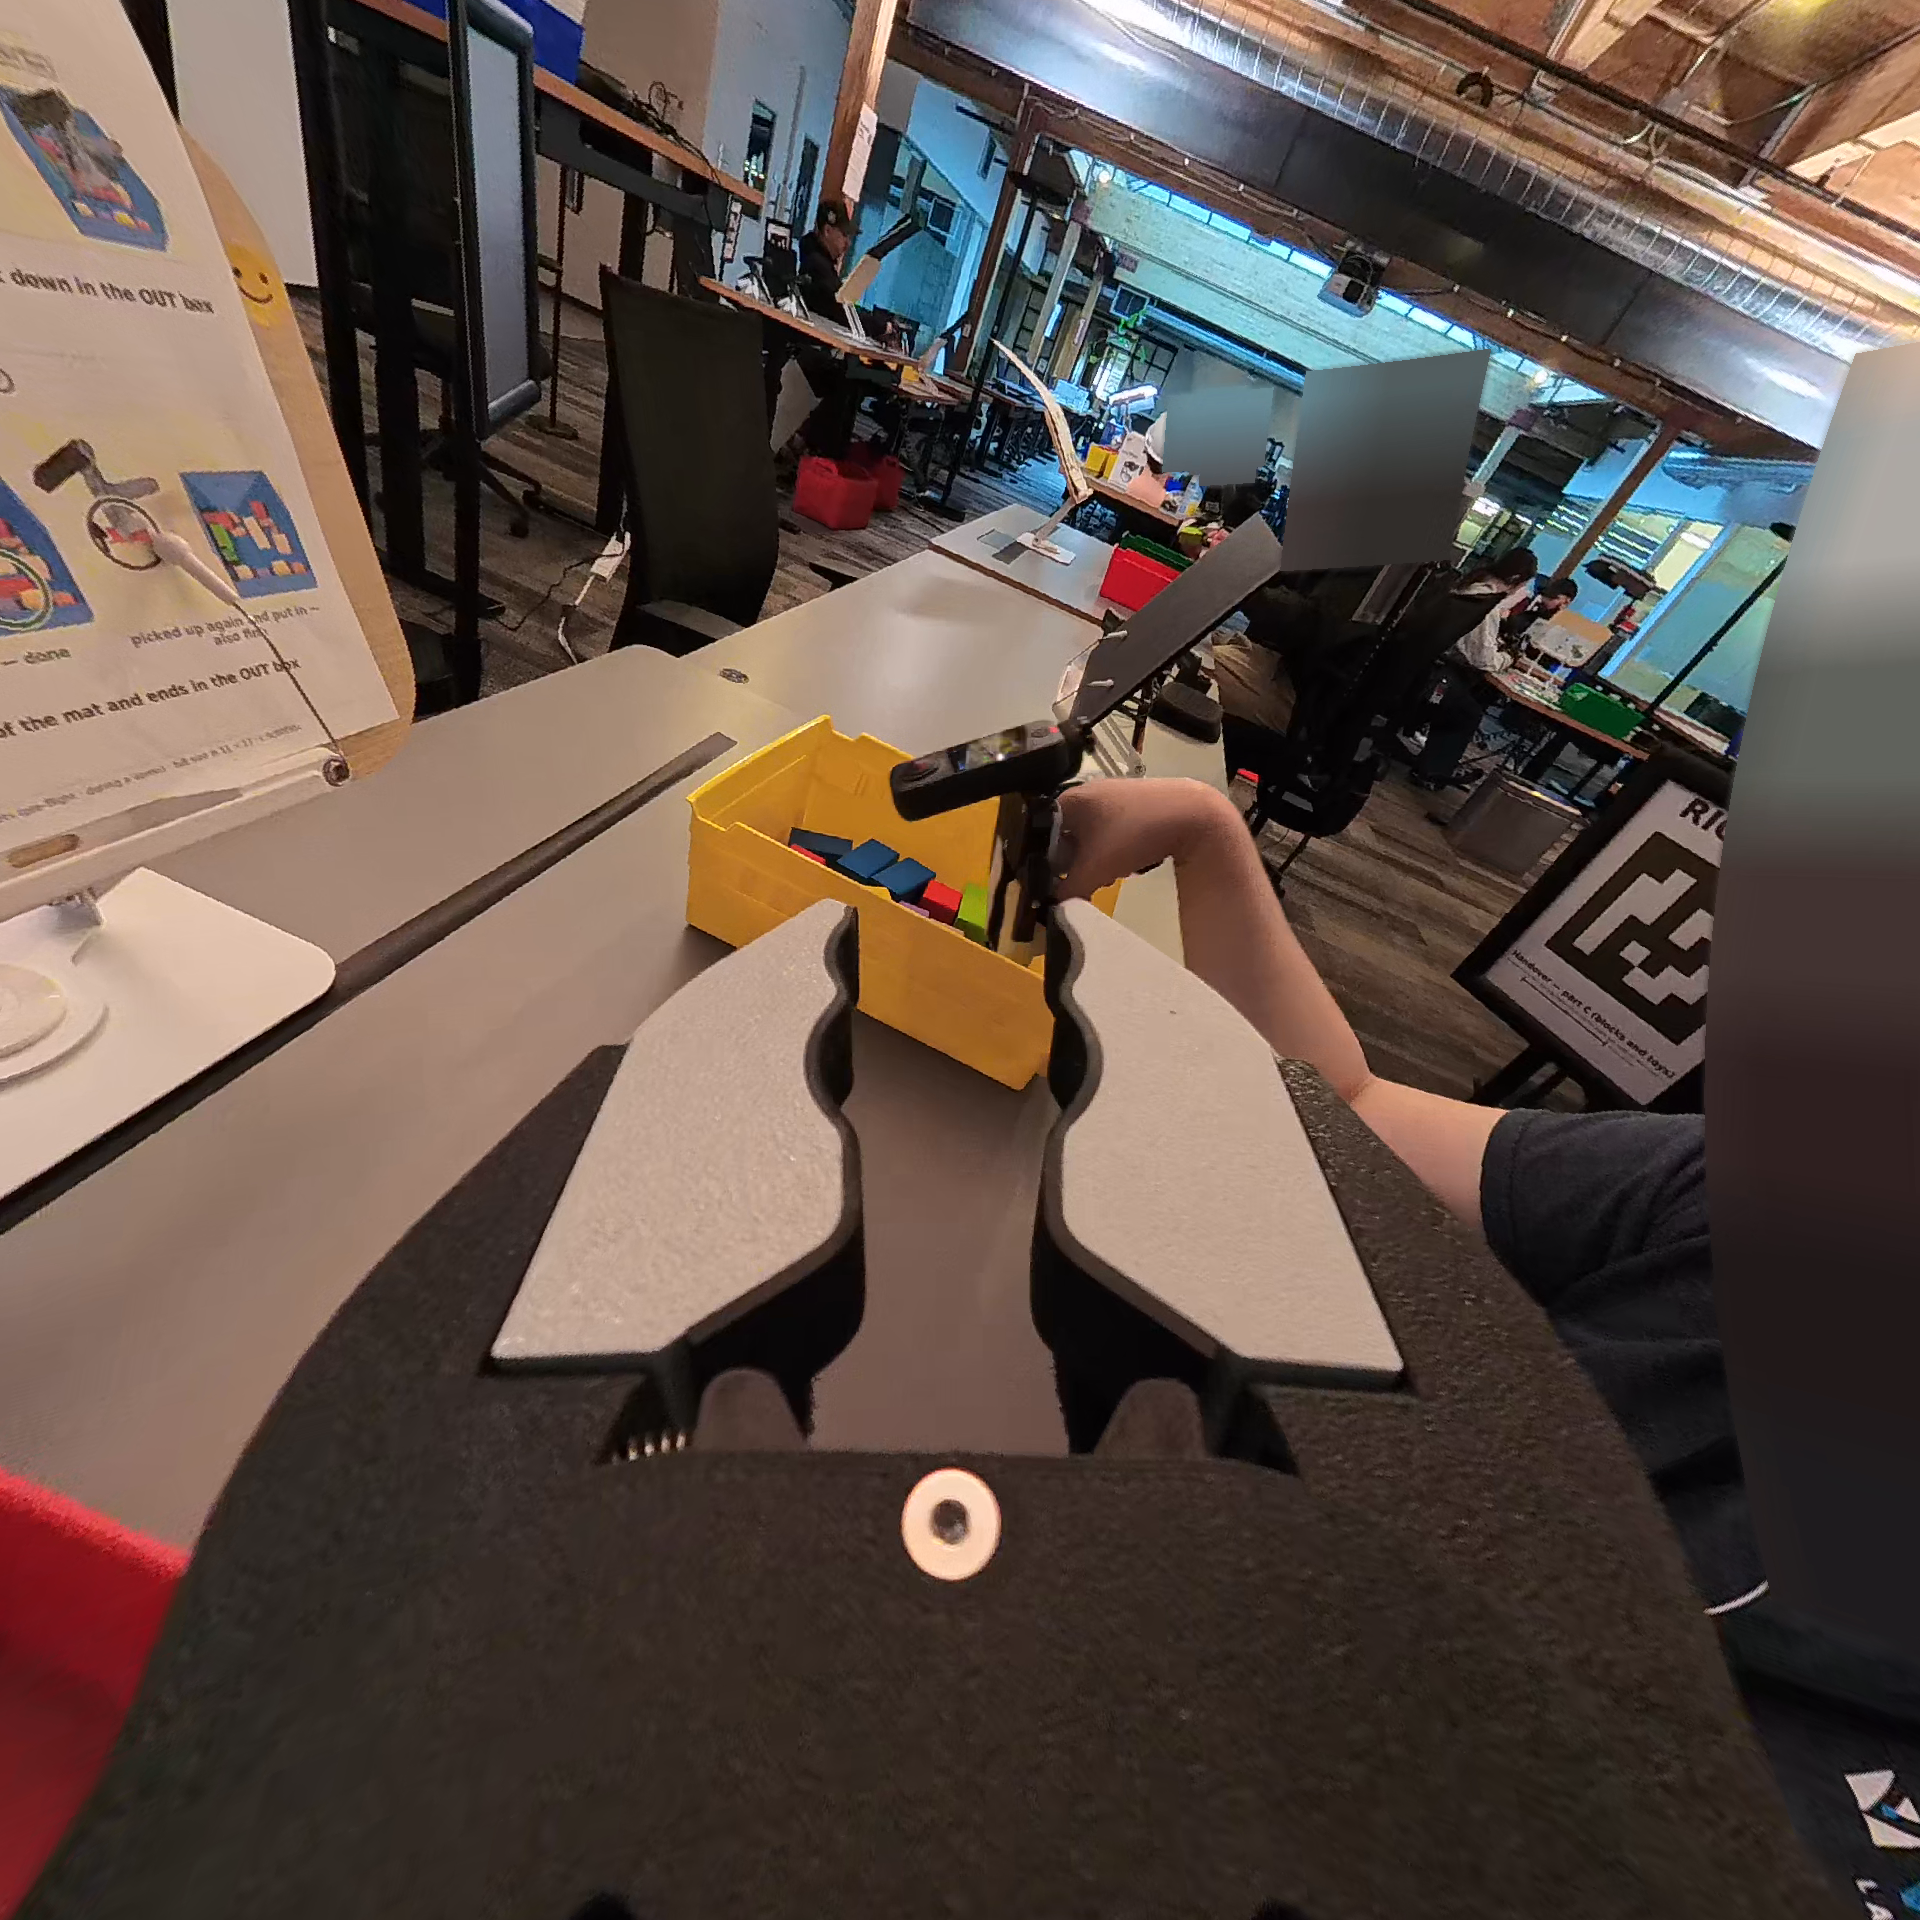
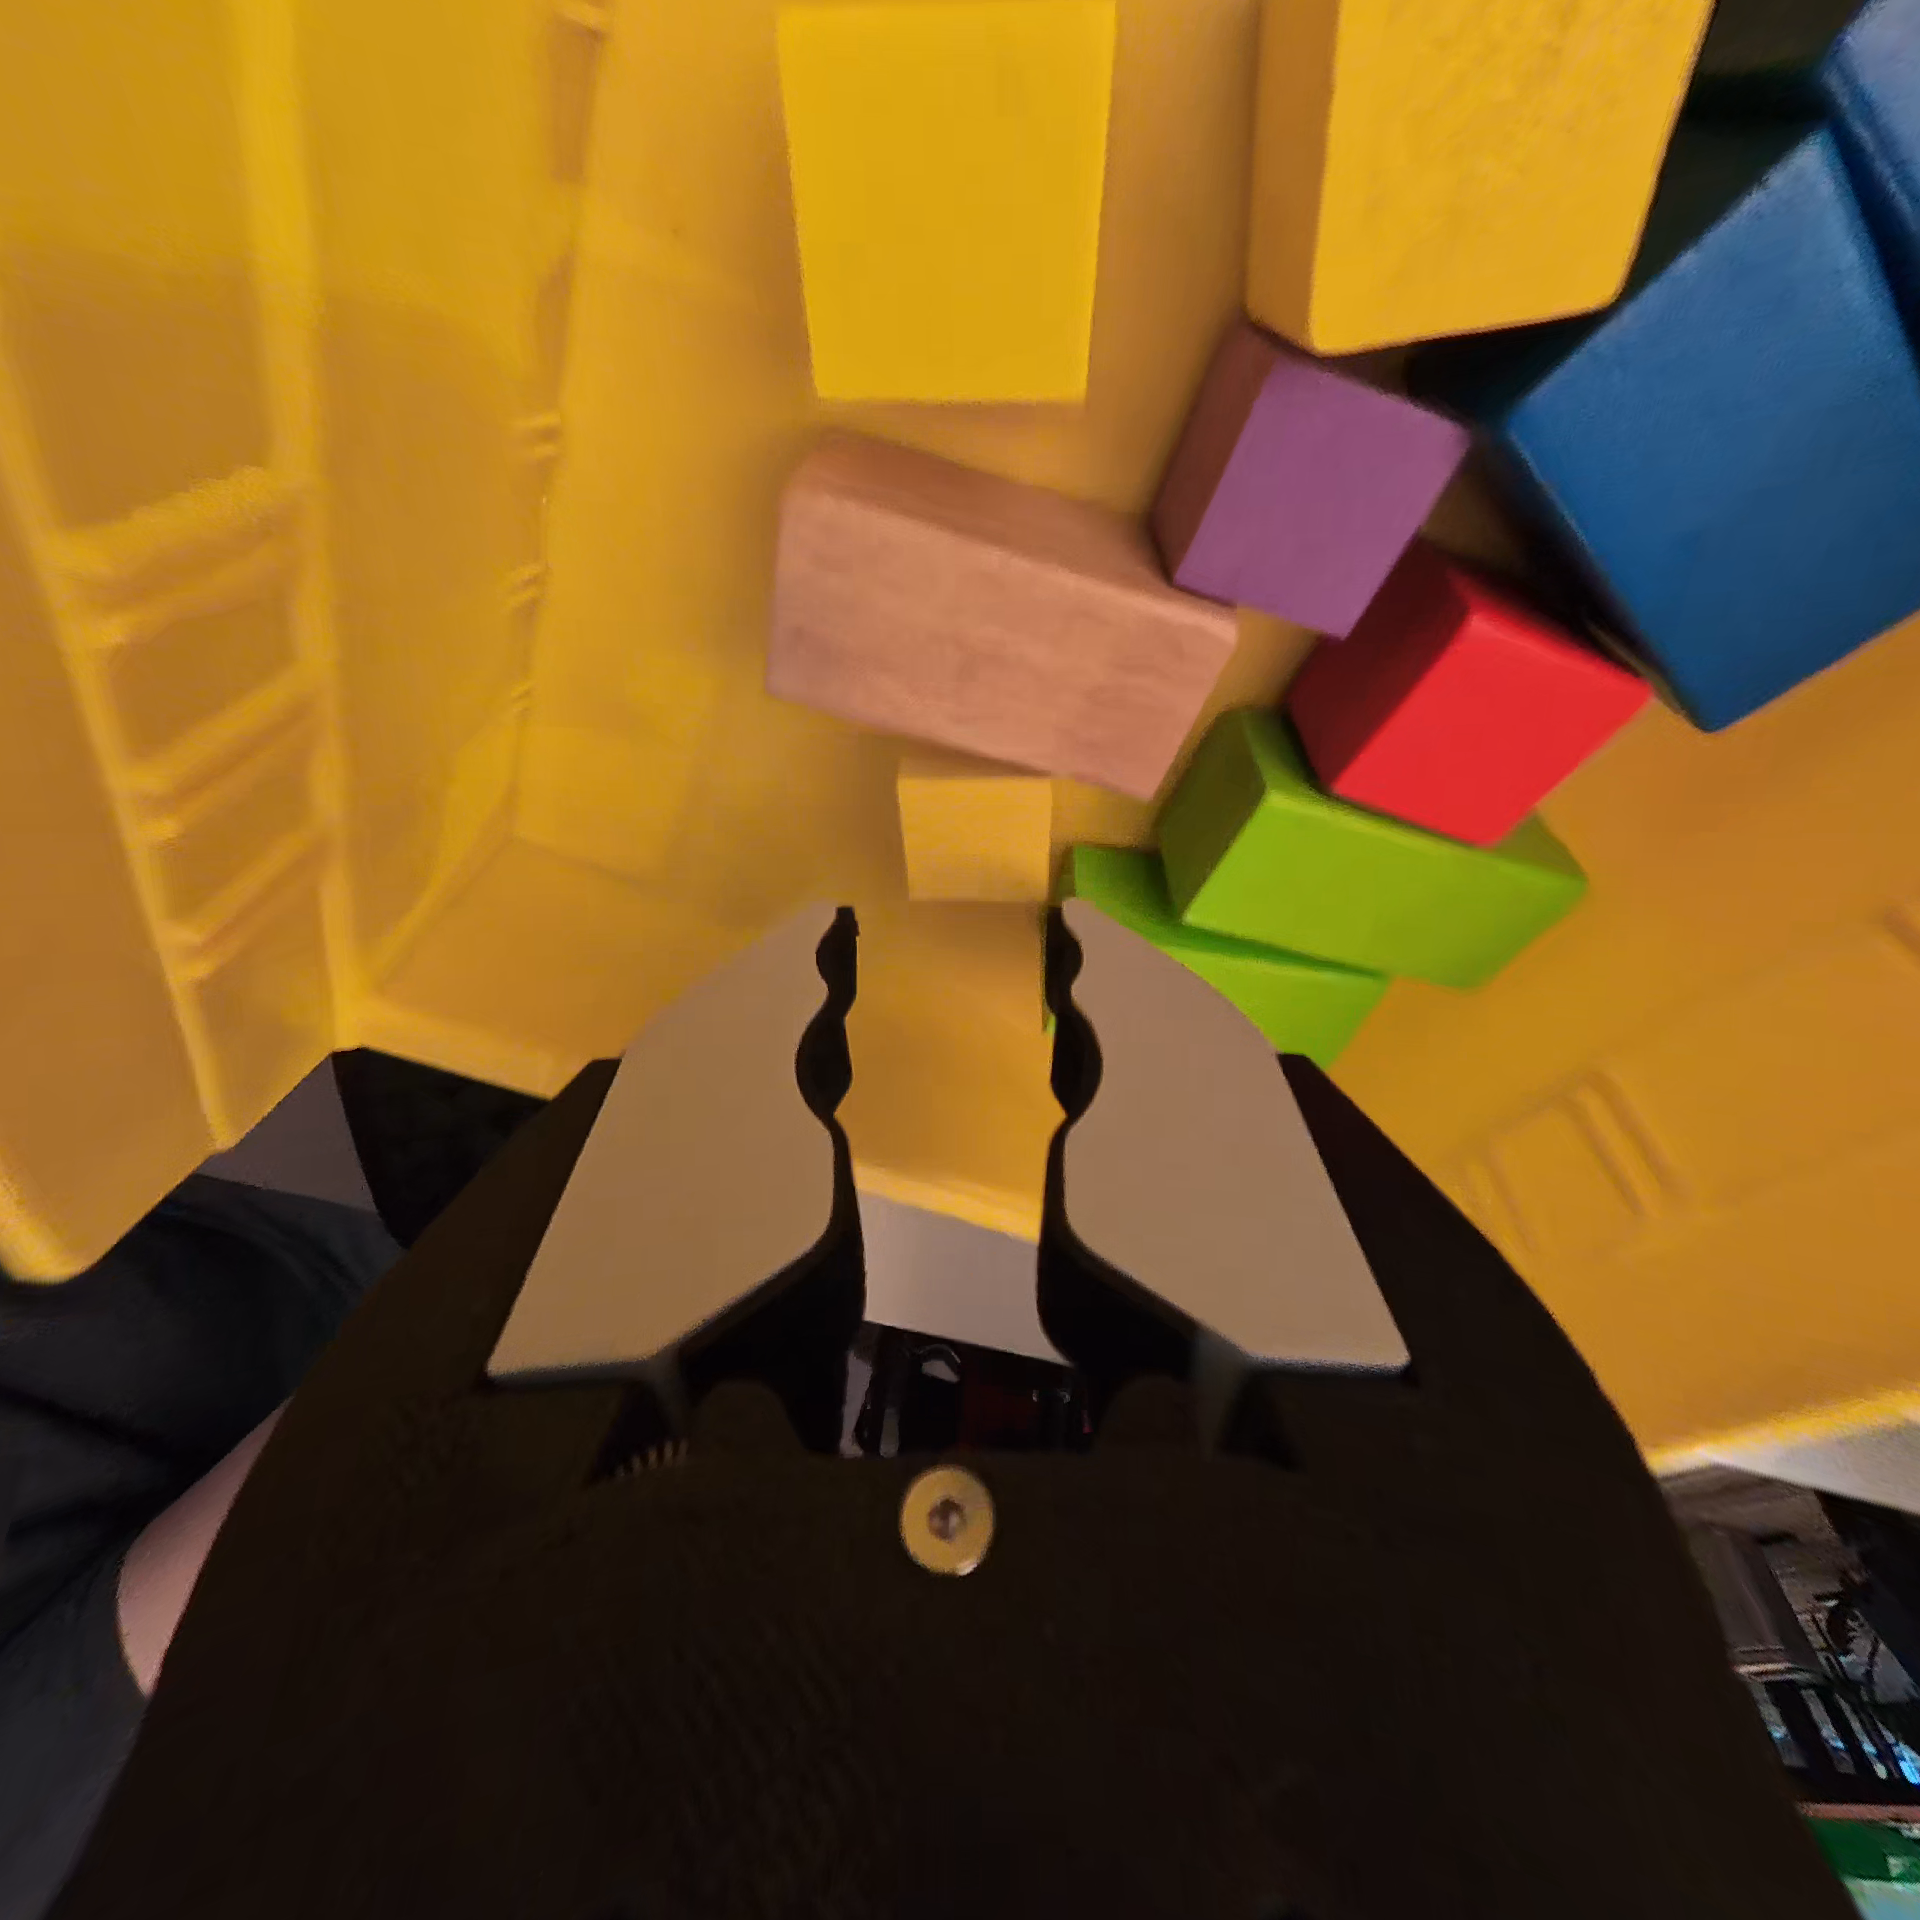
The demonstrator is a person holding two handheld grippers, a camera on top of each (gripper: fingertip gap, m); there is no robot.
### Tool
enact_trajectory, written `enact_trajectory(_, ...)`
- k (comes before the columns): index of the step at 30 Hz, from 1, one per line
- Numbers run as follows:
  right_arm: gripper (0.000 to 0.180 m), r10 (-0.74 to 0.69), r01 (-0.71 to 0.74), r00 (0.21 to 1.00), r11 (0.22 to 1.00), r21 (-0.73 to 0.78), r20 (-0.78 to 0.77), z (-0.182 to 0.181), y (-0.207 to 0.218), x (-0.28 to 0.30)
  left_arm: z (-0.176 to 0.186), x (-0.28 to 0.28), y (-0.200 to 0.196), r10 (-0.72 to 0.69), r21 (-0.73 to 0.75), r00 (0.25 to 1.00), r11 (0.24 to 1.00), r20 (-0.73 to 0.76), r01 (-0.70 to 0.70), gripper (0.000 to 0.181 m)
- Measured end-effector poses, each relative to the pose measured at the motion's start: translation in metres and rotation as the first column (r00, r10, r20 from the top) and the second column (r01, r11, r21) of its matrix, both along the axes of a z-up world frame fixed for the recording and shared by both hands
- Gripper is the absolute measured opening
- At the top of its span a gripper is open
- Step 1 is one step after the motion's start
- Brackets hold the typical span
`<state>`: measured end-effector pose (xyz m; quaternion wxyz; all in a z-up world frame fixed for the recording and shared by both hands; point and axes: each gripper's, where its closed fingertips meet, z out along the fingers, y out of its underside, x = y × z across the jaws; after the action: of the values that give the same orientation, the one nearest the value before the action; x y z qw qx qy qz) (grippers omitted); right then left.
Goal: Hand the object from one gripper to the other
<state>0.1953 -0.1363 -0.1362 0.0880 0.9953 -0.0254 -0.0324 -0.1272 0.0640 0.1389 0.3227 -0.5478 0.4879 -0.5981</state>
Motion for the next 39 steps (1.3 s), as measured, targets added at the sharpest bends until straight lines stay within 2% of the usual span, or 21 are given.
enact_trajectory(3,0.036,-0.045,0.042,0.997,0.998,0.05,0.066,0.027,-0.007,-0.006,0.005,-0.008,0.004,0.021,0.004,1.0,1.0,0.016,-0.021,0.033)
enact_trajectory(7,0.036,-0.07,0.026,0.962,0.986,0.167,0.264,0.084,-0.019,-0.02,0.012,-0.018,0.013,0.064,0.005,0.997,0.998,0.037,-0.064,0.033)
enact_trajectory(9,0.036,-0.021,-0.048,0.932,0.982,0.181,0.361,0.11,-0.022,-0.035,0.015,-0.022,0.015,0.074,0.001,0.996,0.997,0.051,-0.074,0.033)
enact_trajectory(13,0.036,0.137,-0.203,0.846,0.977,0.073,0.515,0.136,-0.035,-0.067,0.013,-0.023,0.018,0.093,-0.006,0.995,0.996,0.043,-0.093,0.033)
enact_trajectory(18,0.036,0.36,-0.355,0.724,0.926,-0.129,0.589,0.134,-0.05,-0.098,-0.004,-0.01,0.021,0.105,-0.024,0.994,0.994,-0.019,-0.105,0.032)
enact_trajectory(21,0.036,0.407,-0.382,0.688,0.907,-0.176,0.601,0.133,-0.06,-0.101,-0.016,0.002,0.025,0.111,-0.055,0.992,0.992,-0.055,-0.114,0.032)
enact_trajectory(30,0.035,0.464,-0.468,0.747,0.876,-0.119,0.476,0.111,-0.079,-0.112,-0.036,0.029,0.026,0.105,-0.097,0.989,0.989,-0.105,-0.115,0.032)
enact_trajectory(37,0.036,0.383,-0.425,0.793,0.905,-0.021,0.474,0.115,-0.08,-0.109,-0.035,0.025,0.026,0.11,-0.099,0.989,0.988,-0.103,-0.12,0.032)
enact_trajectory(39,0.036,0.382,-0.449,0.798,0.893,0.037,0.467,0.118,-0.076,-0.116,-0.033,0.021,0.029,0.131,-0.082,0.986,0.987,-0.104,-0.14,0.031)
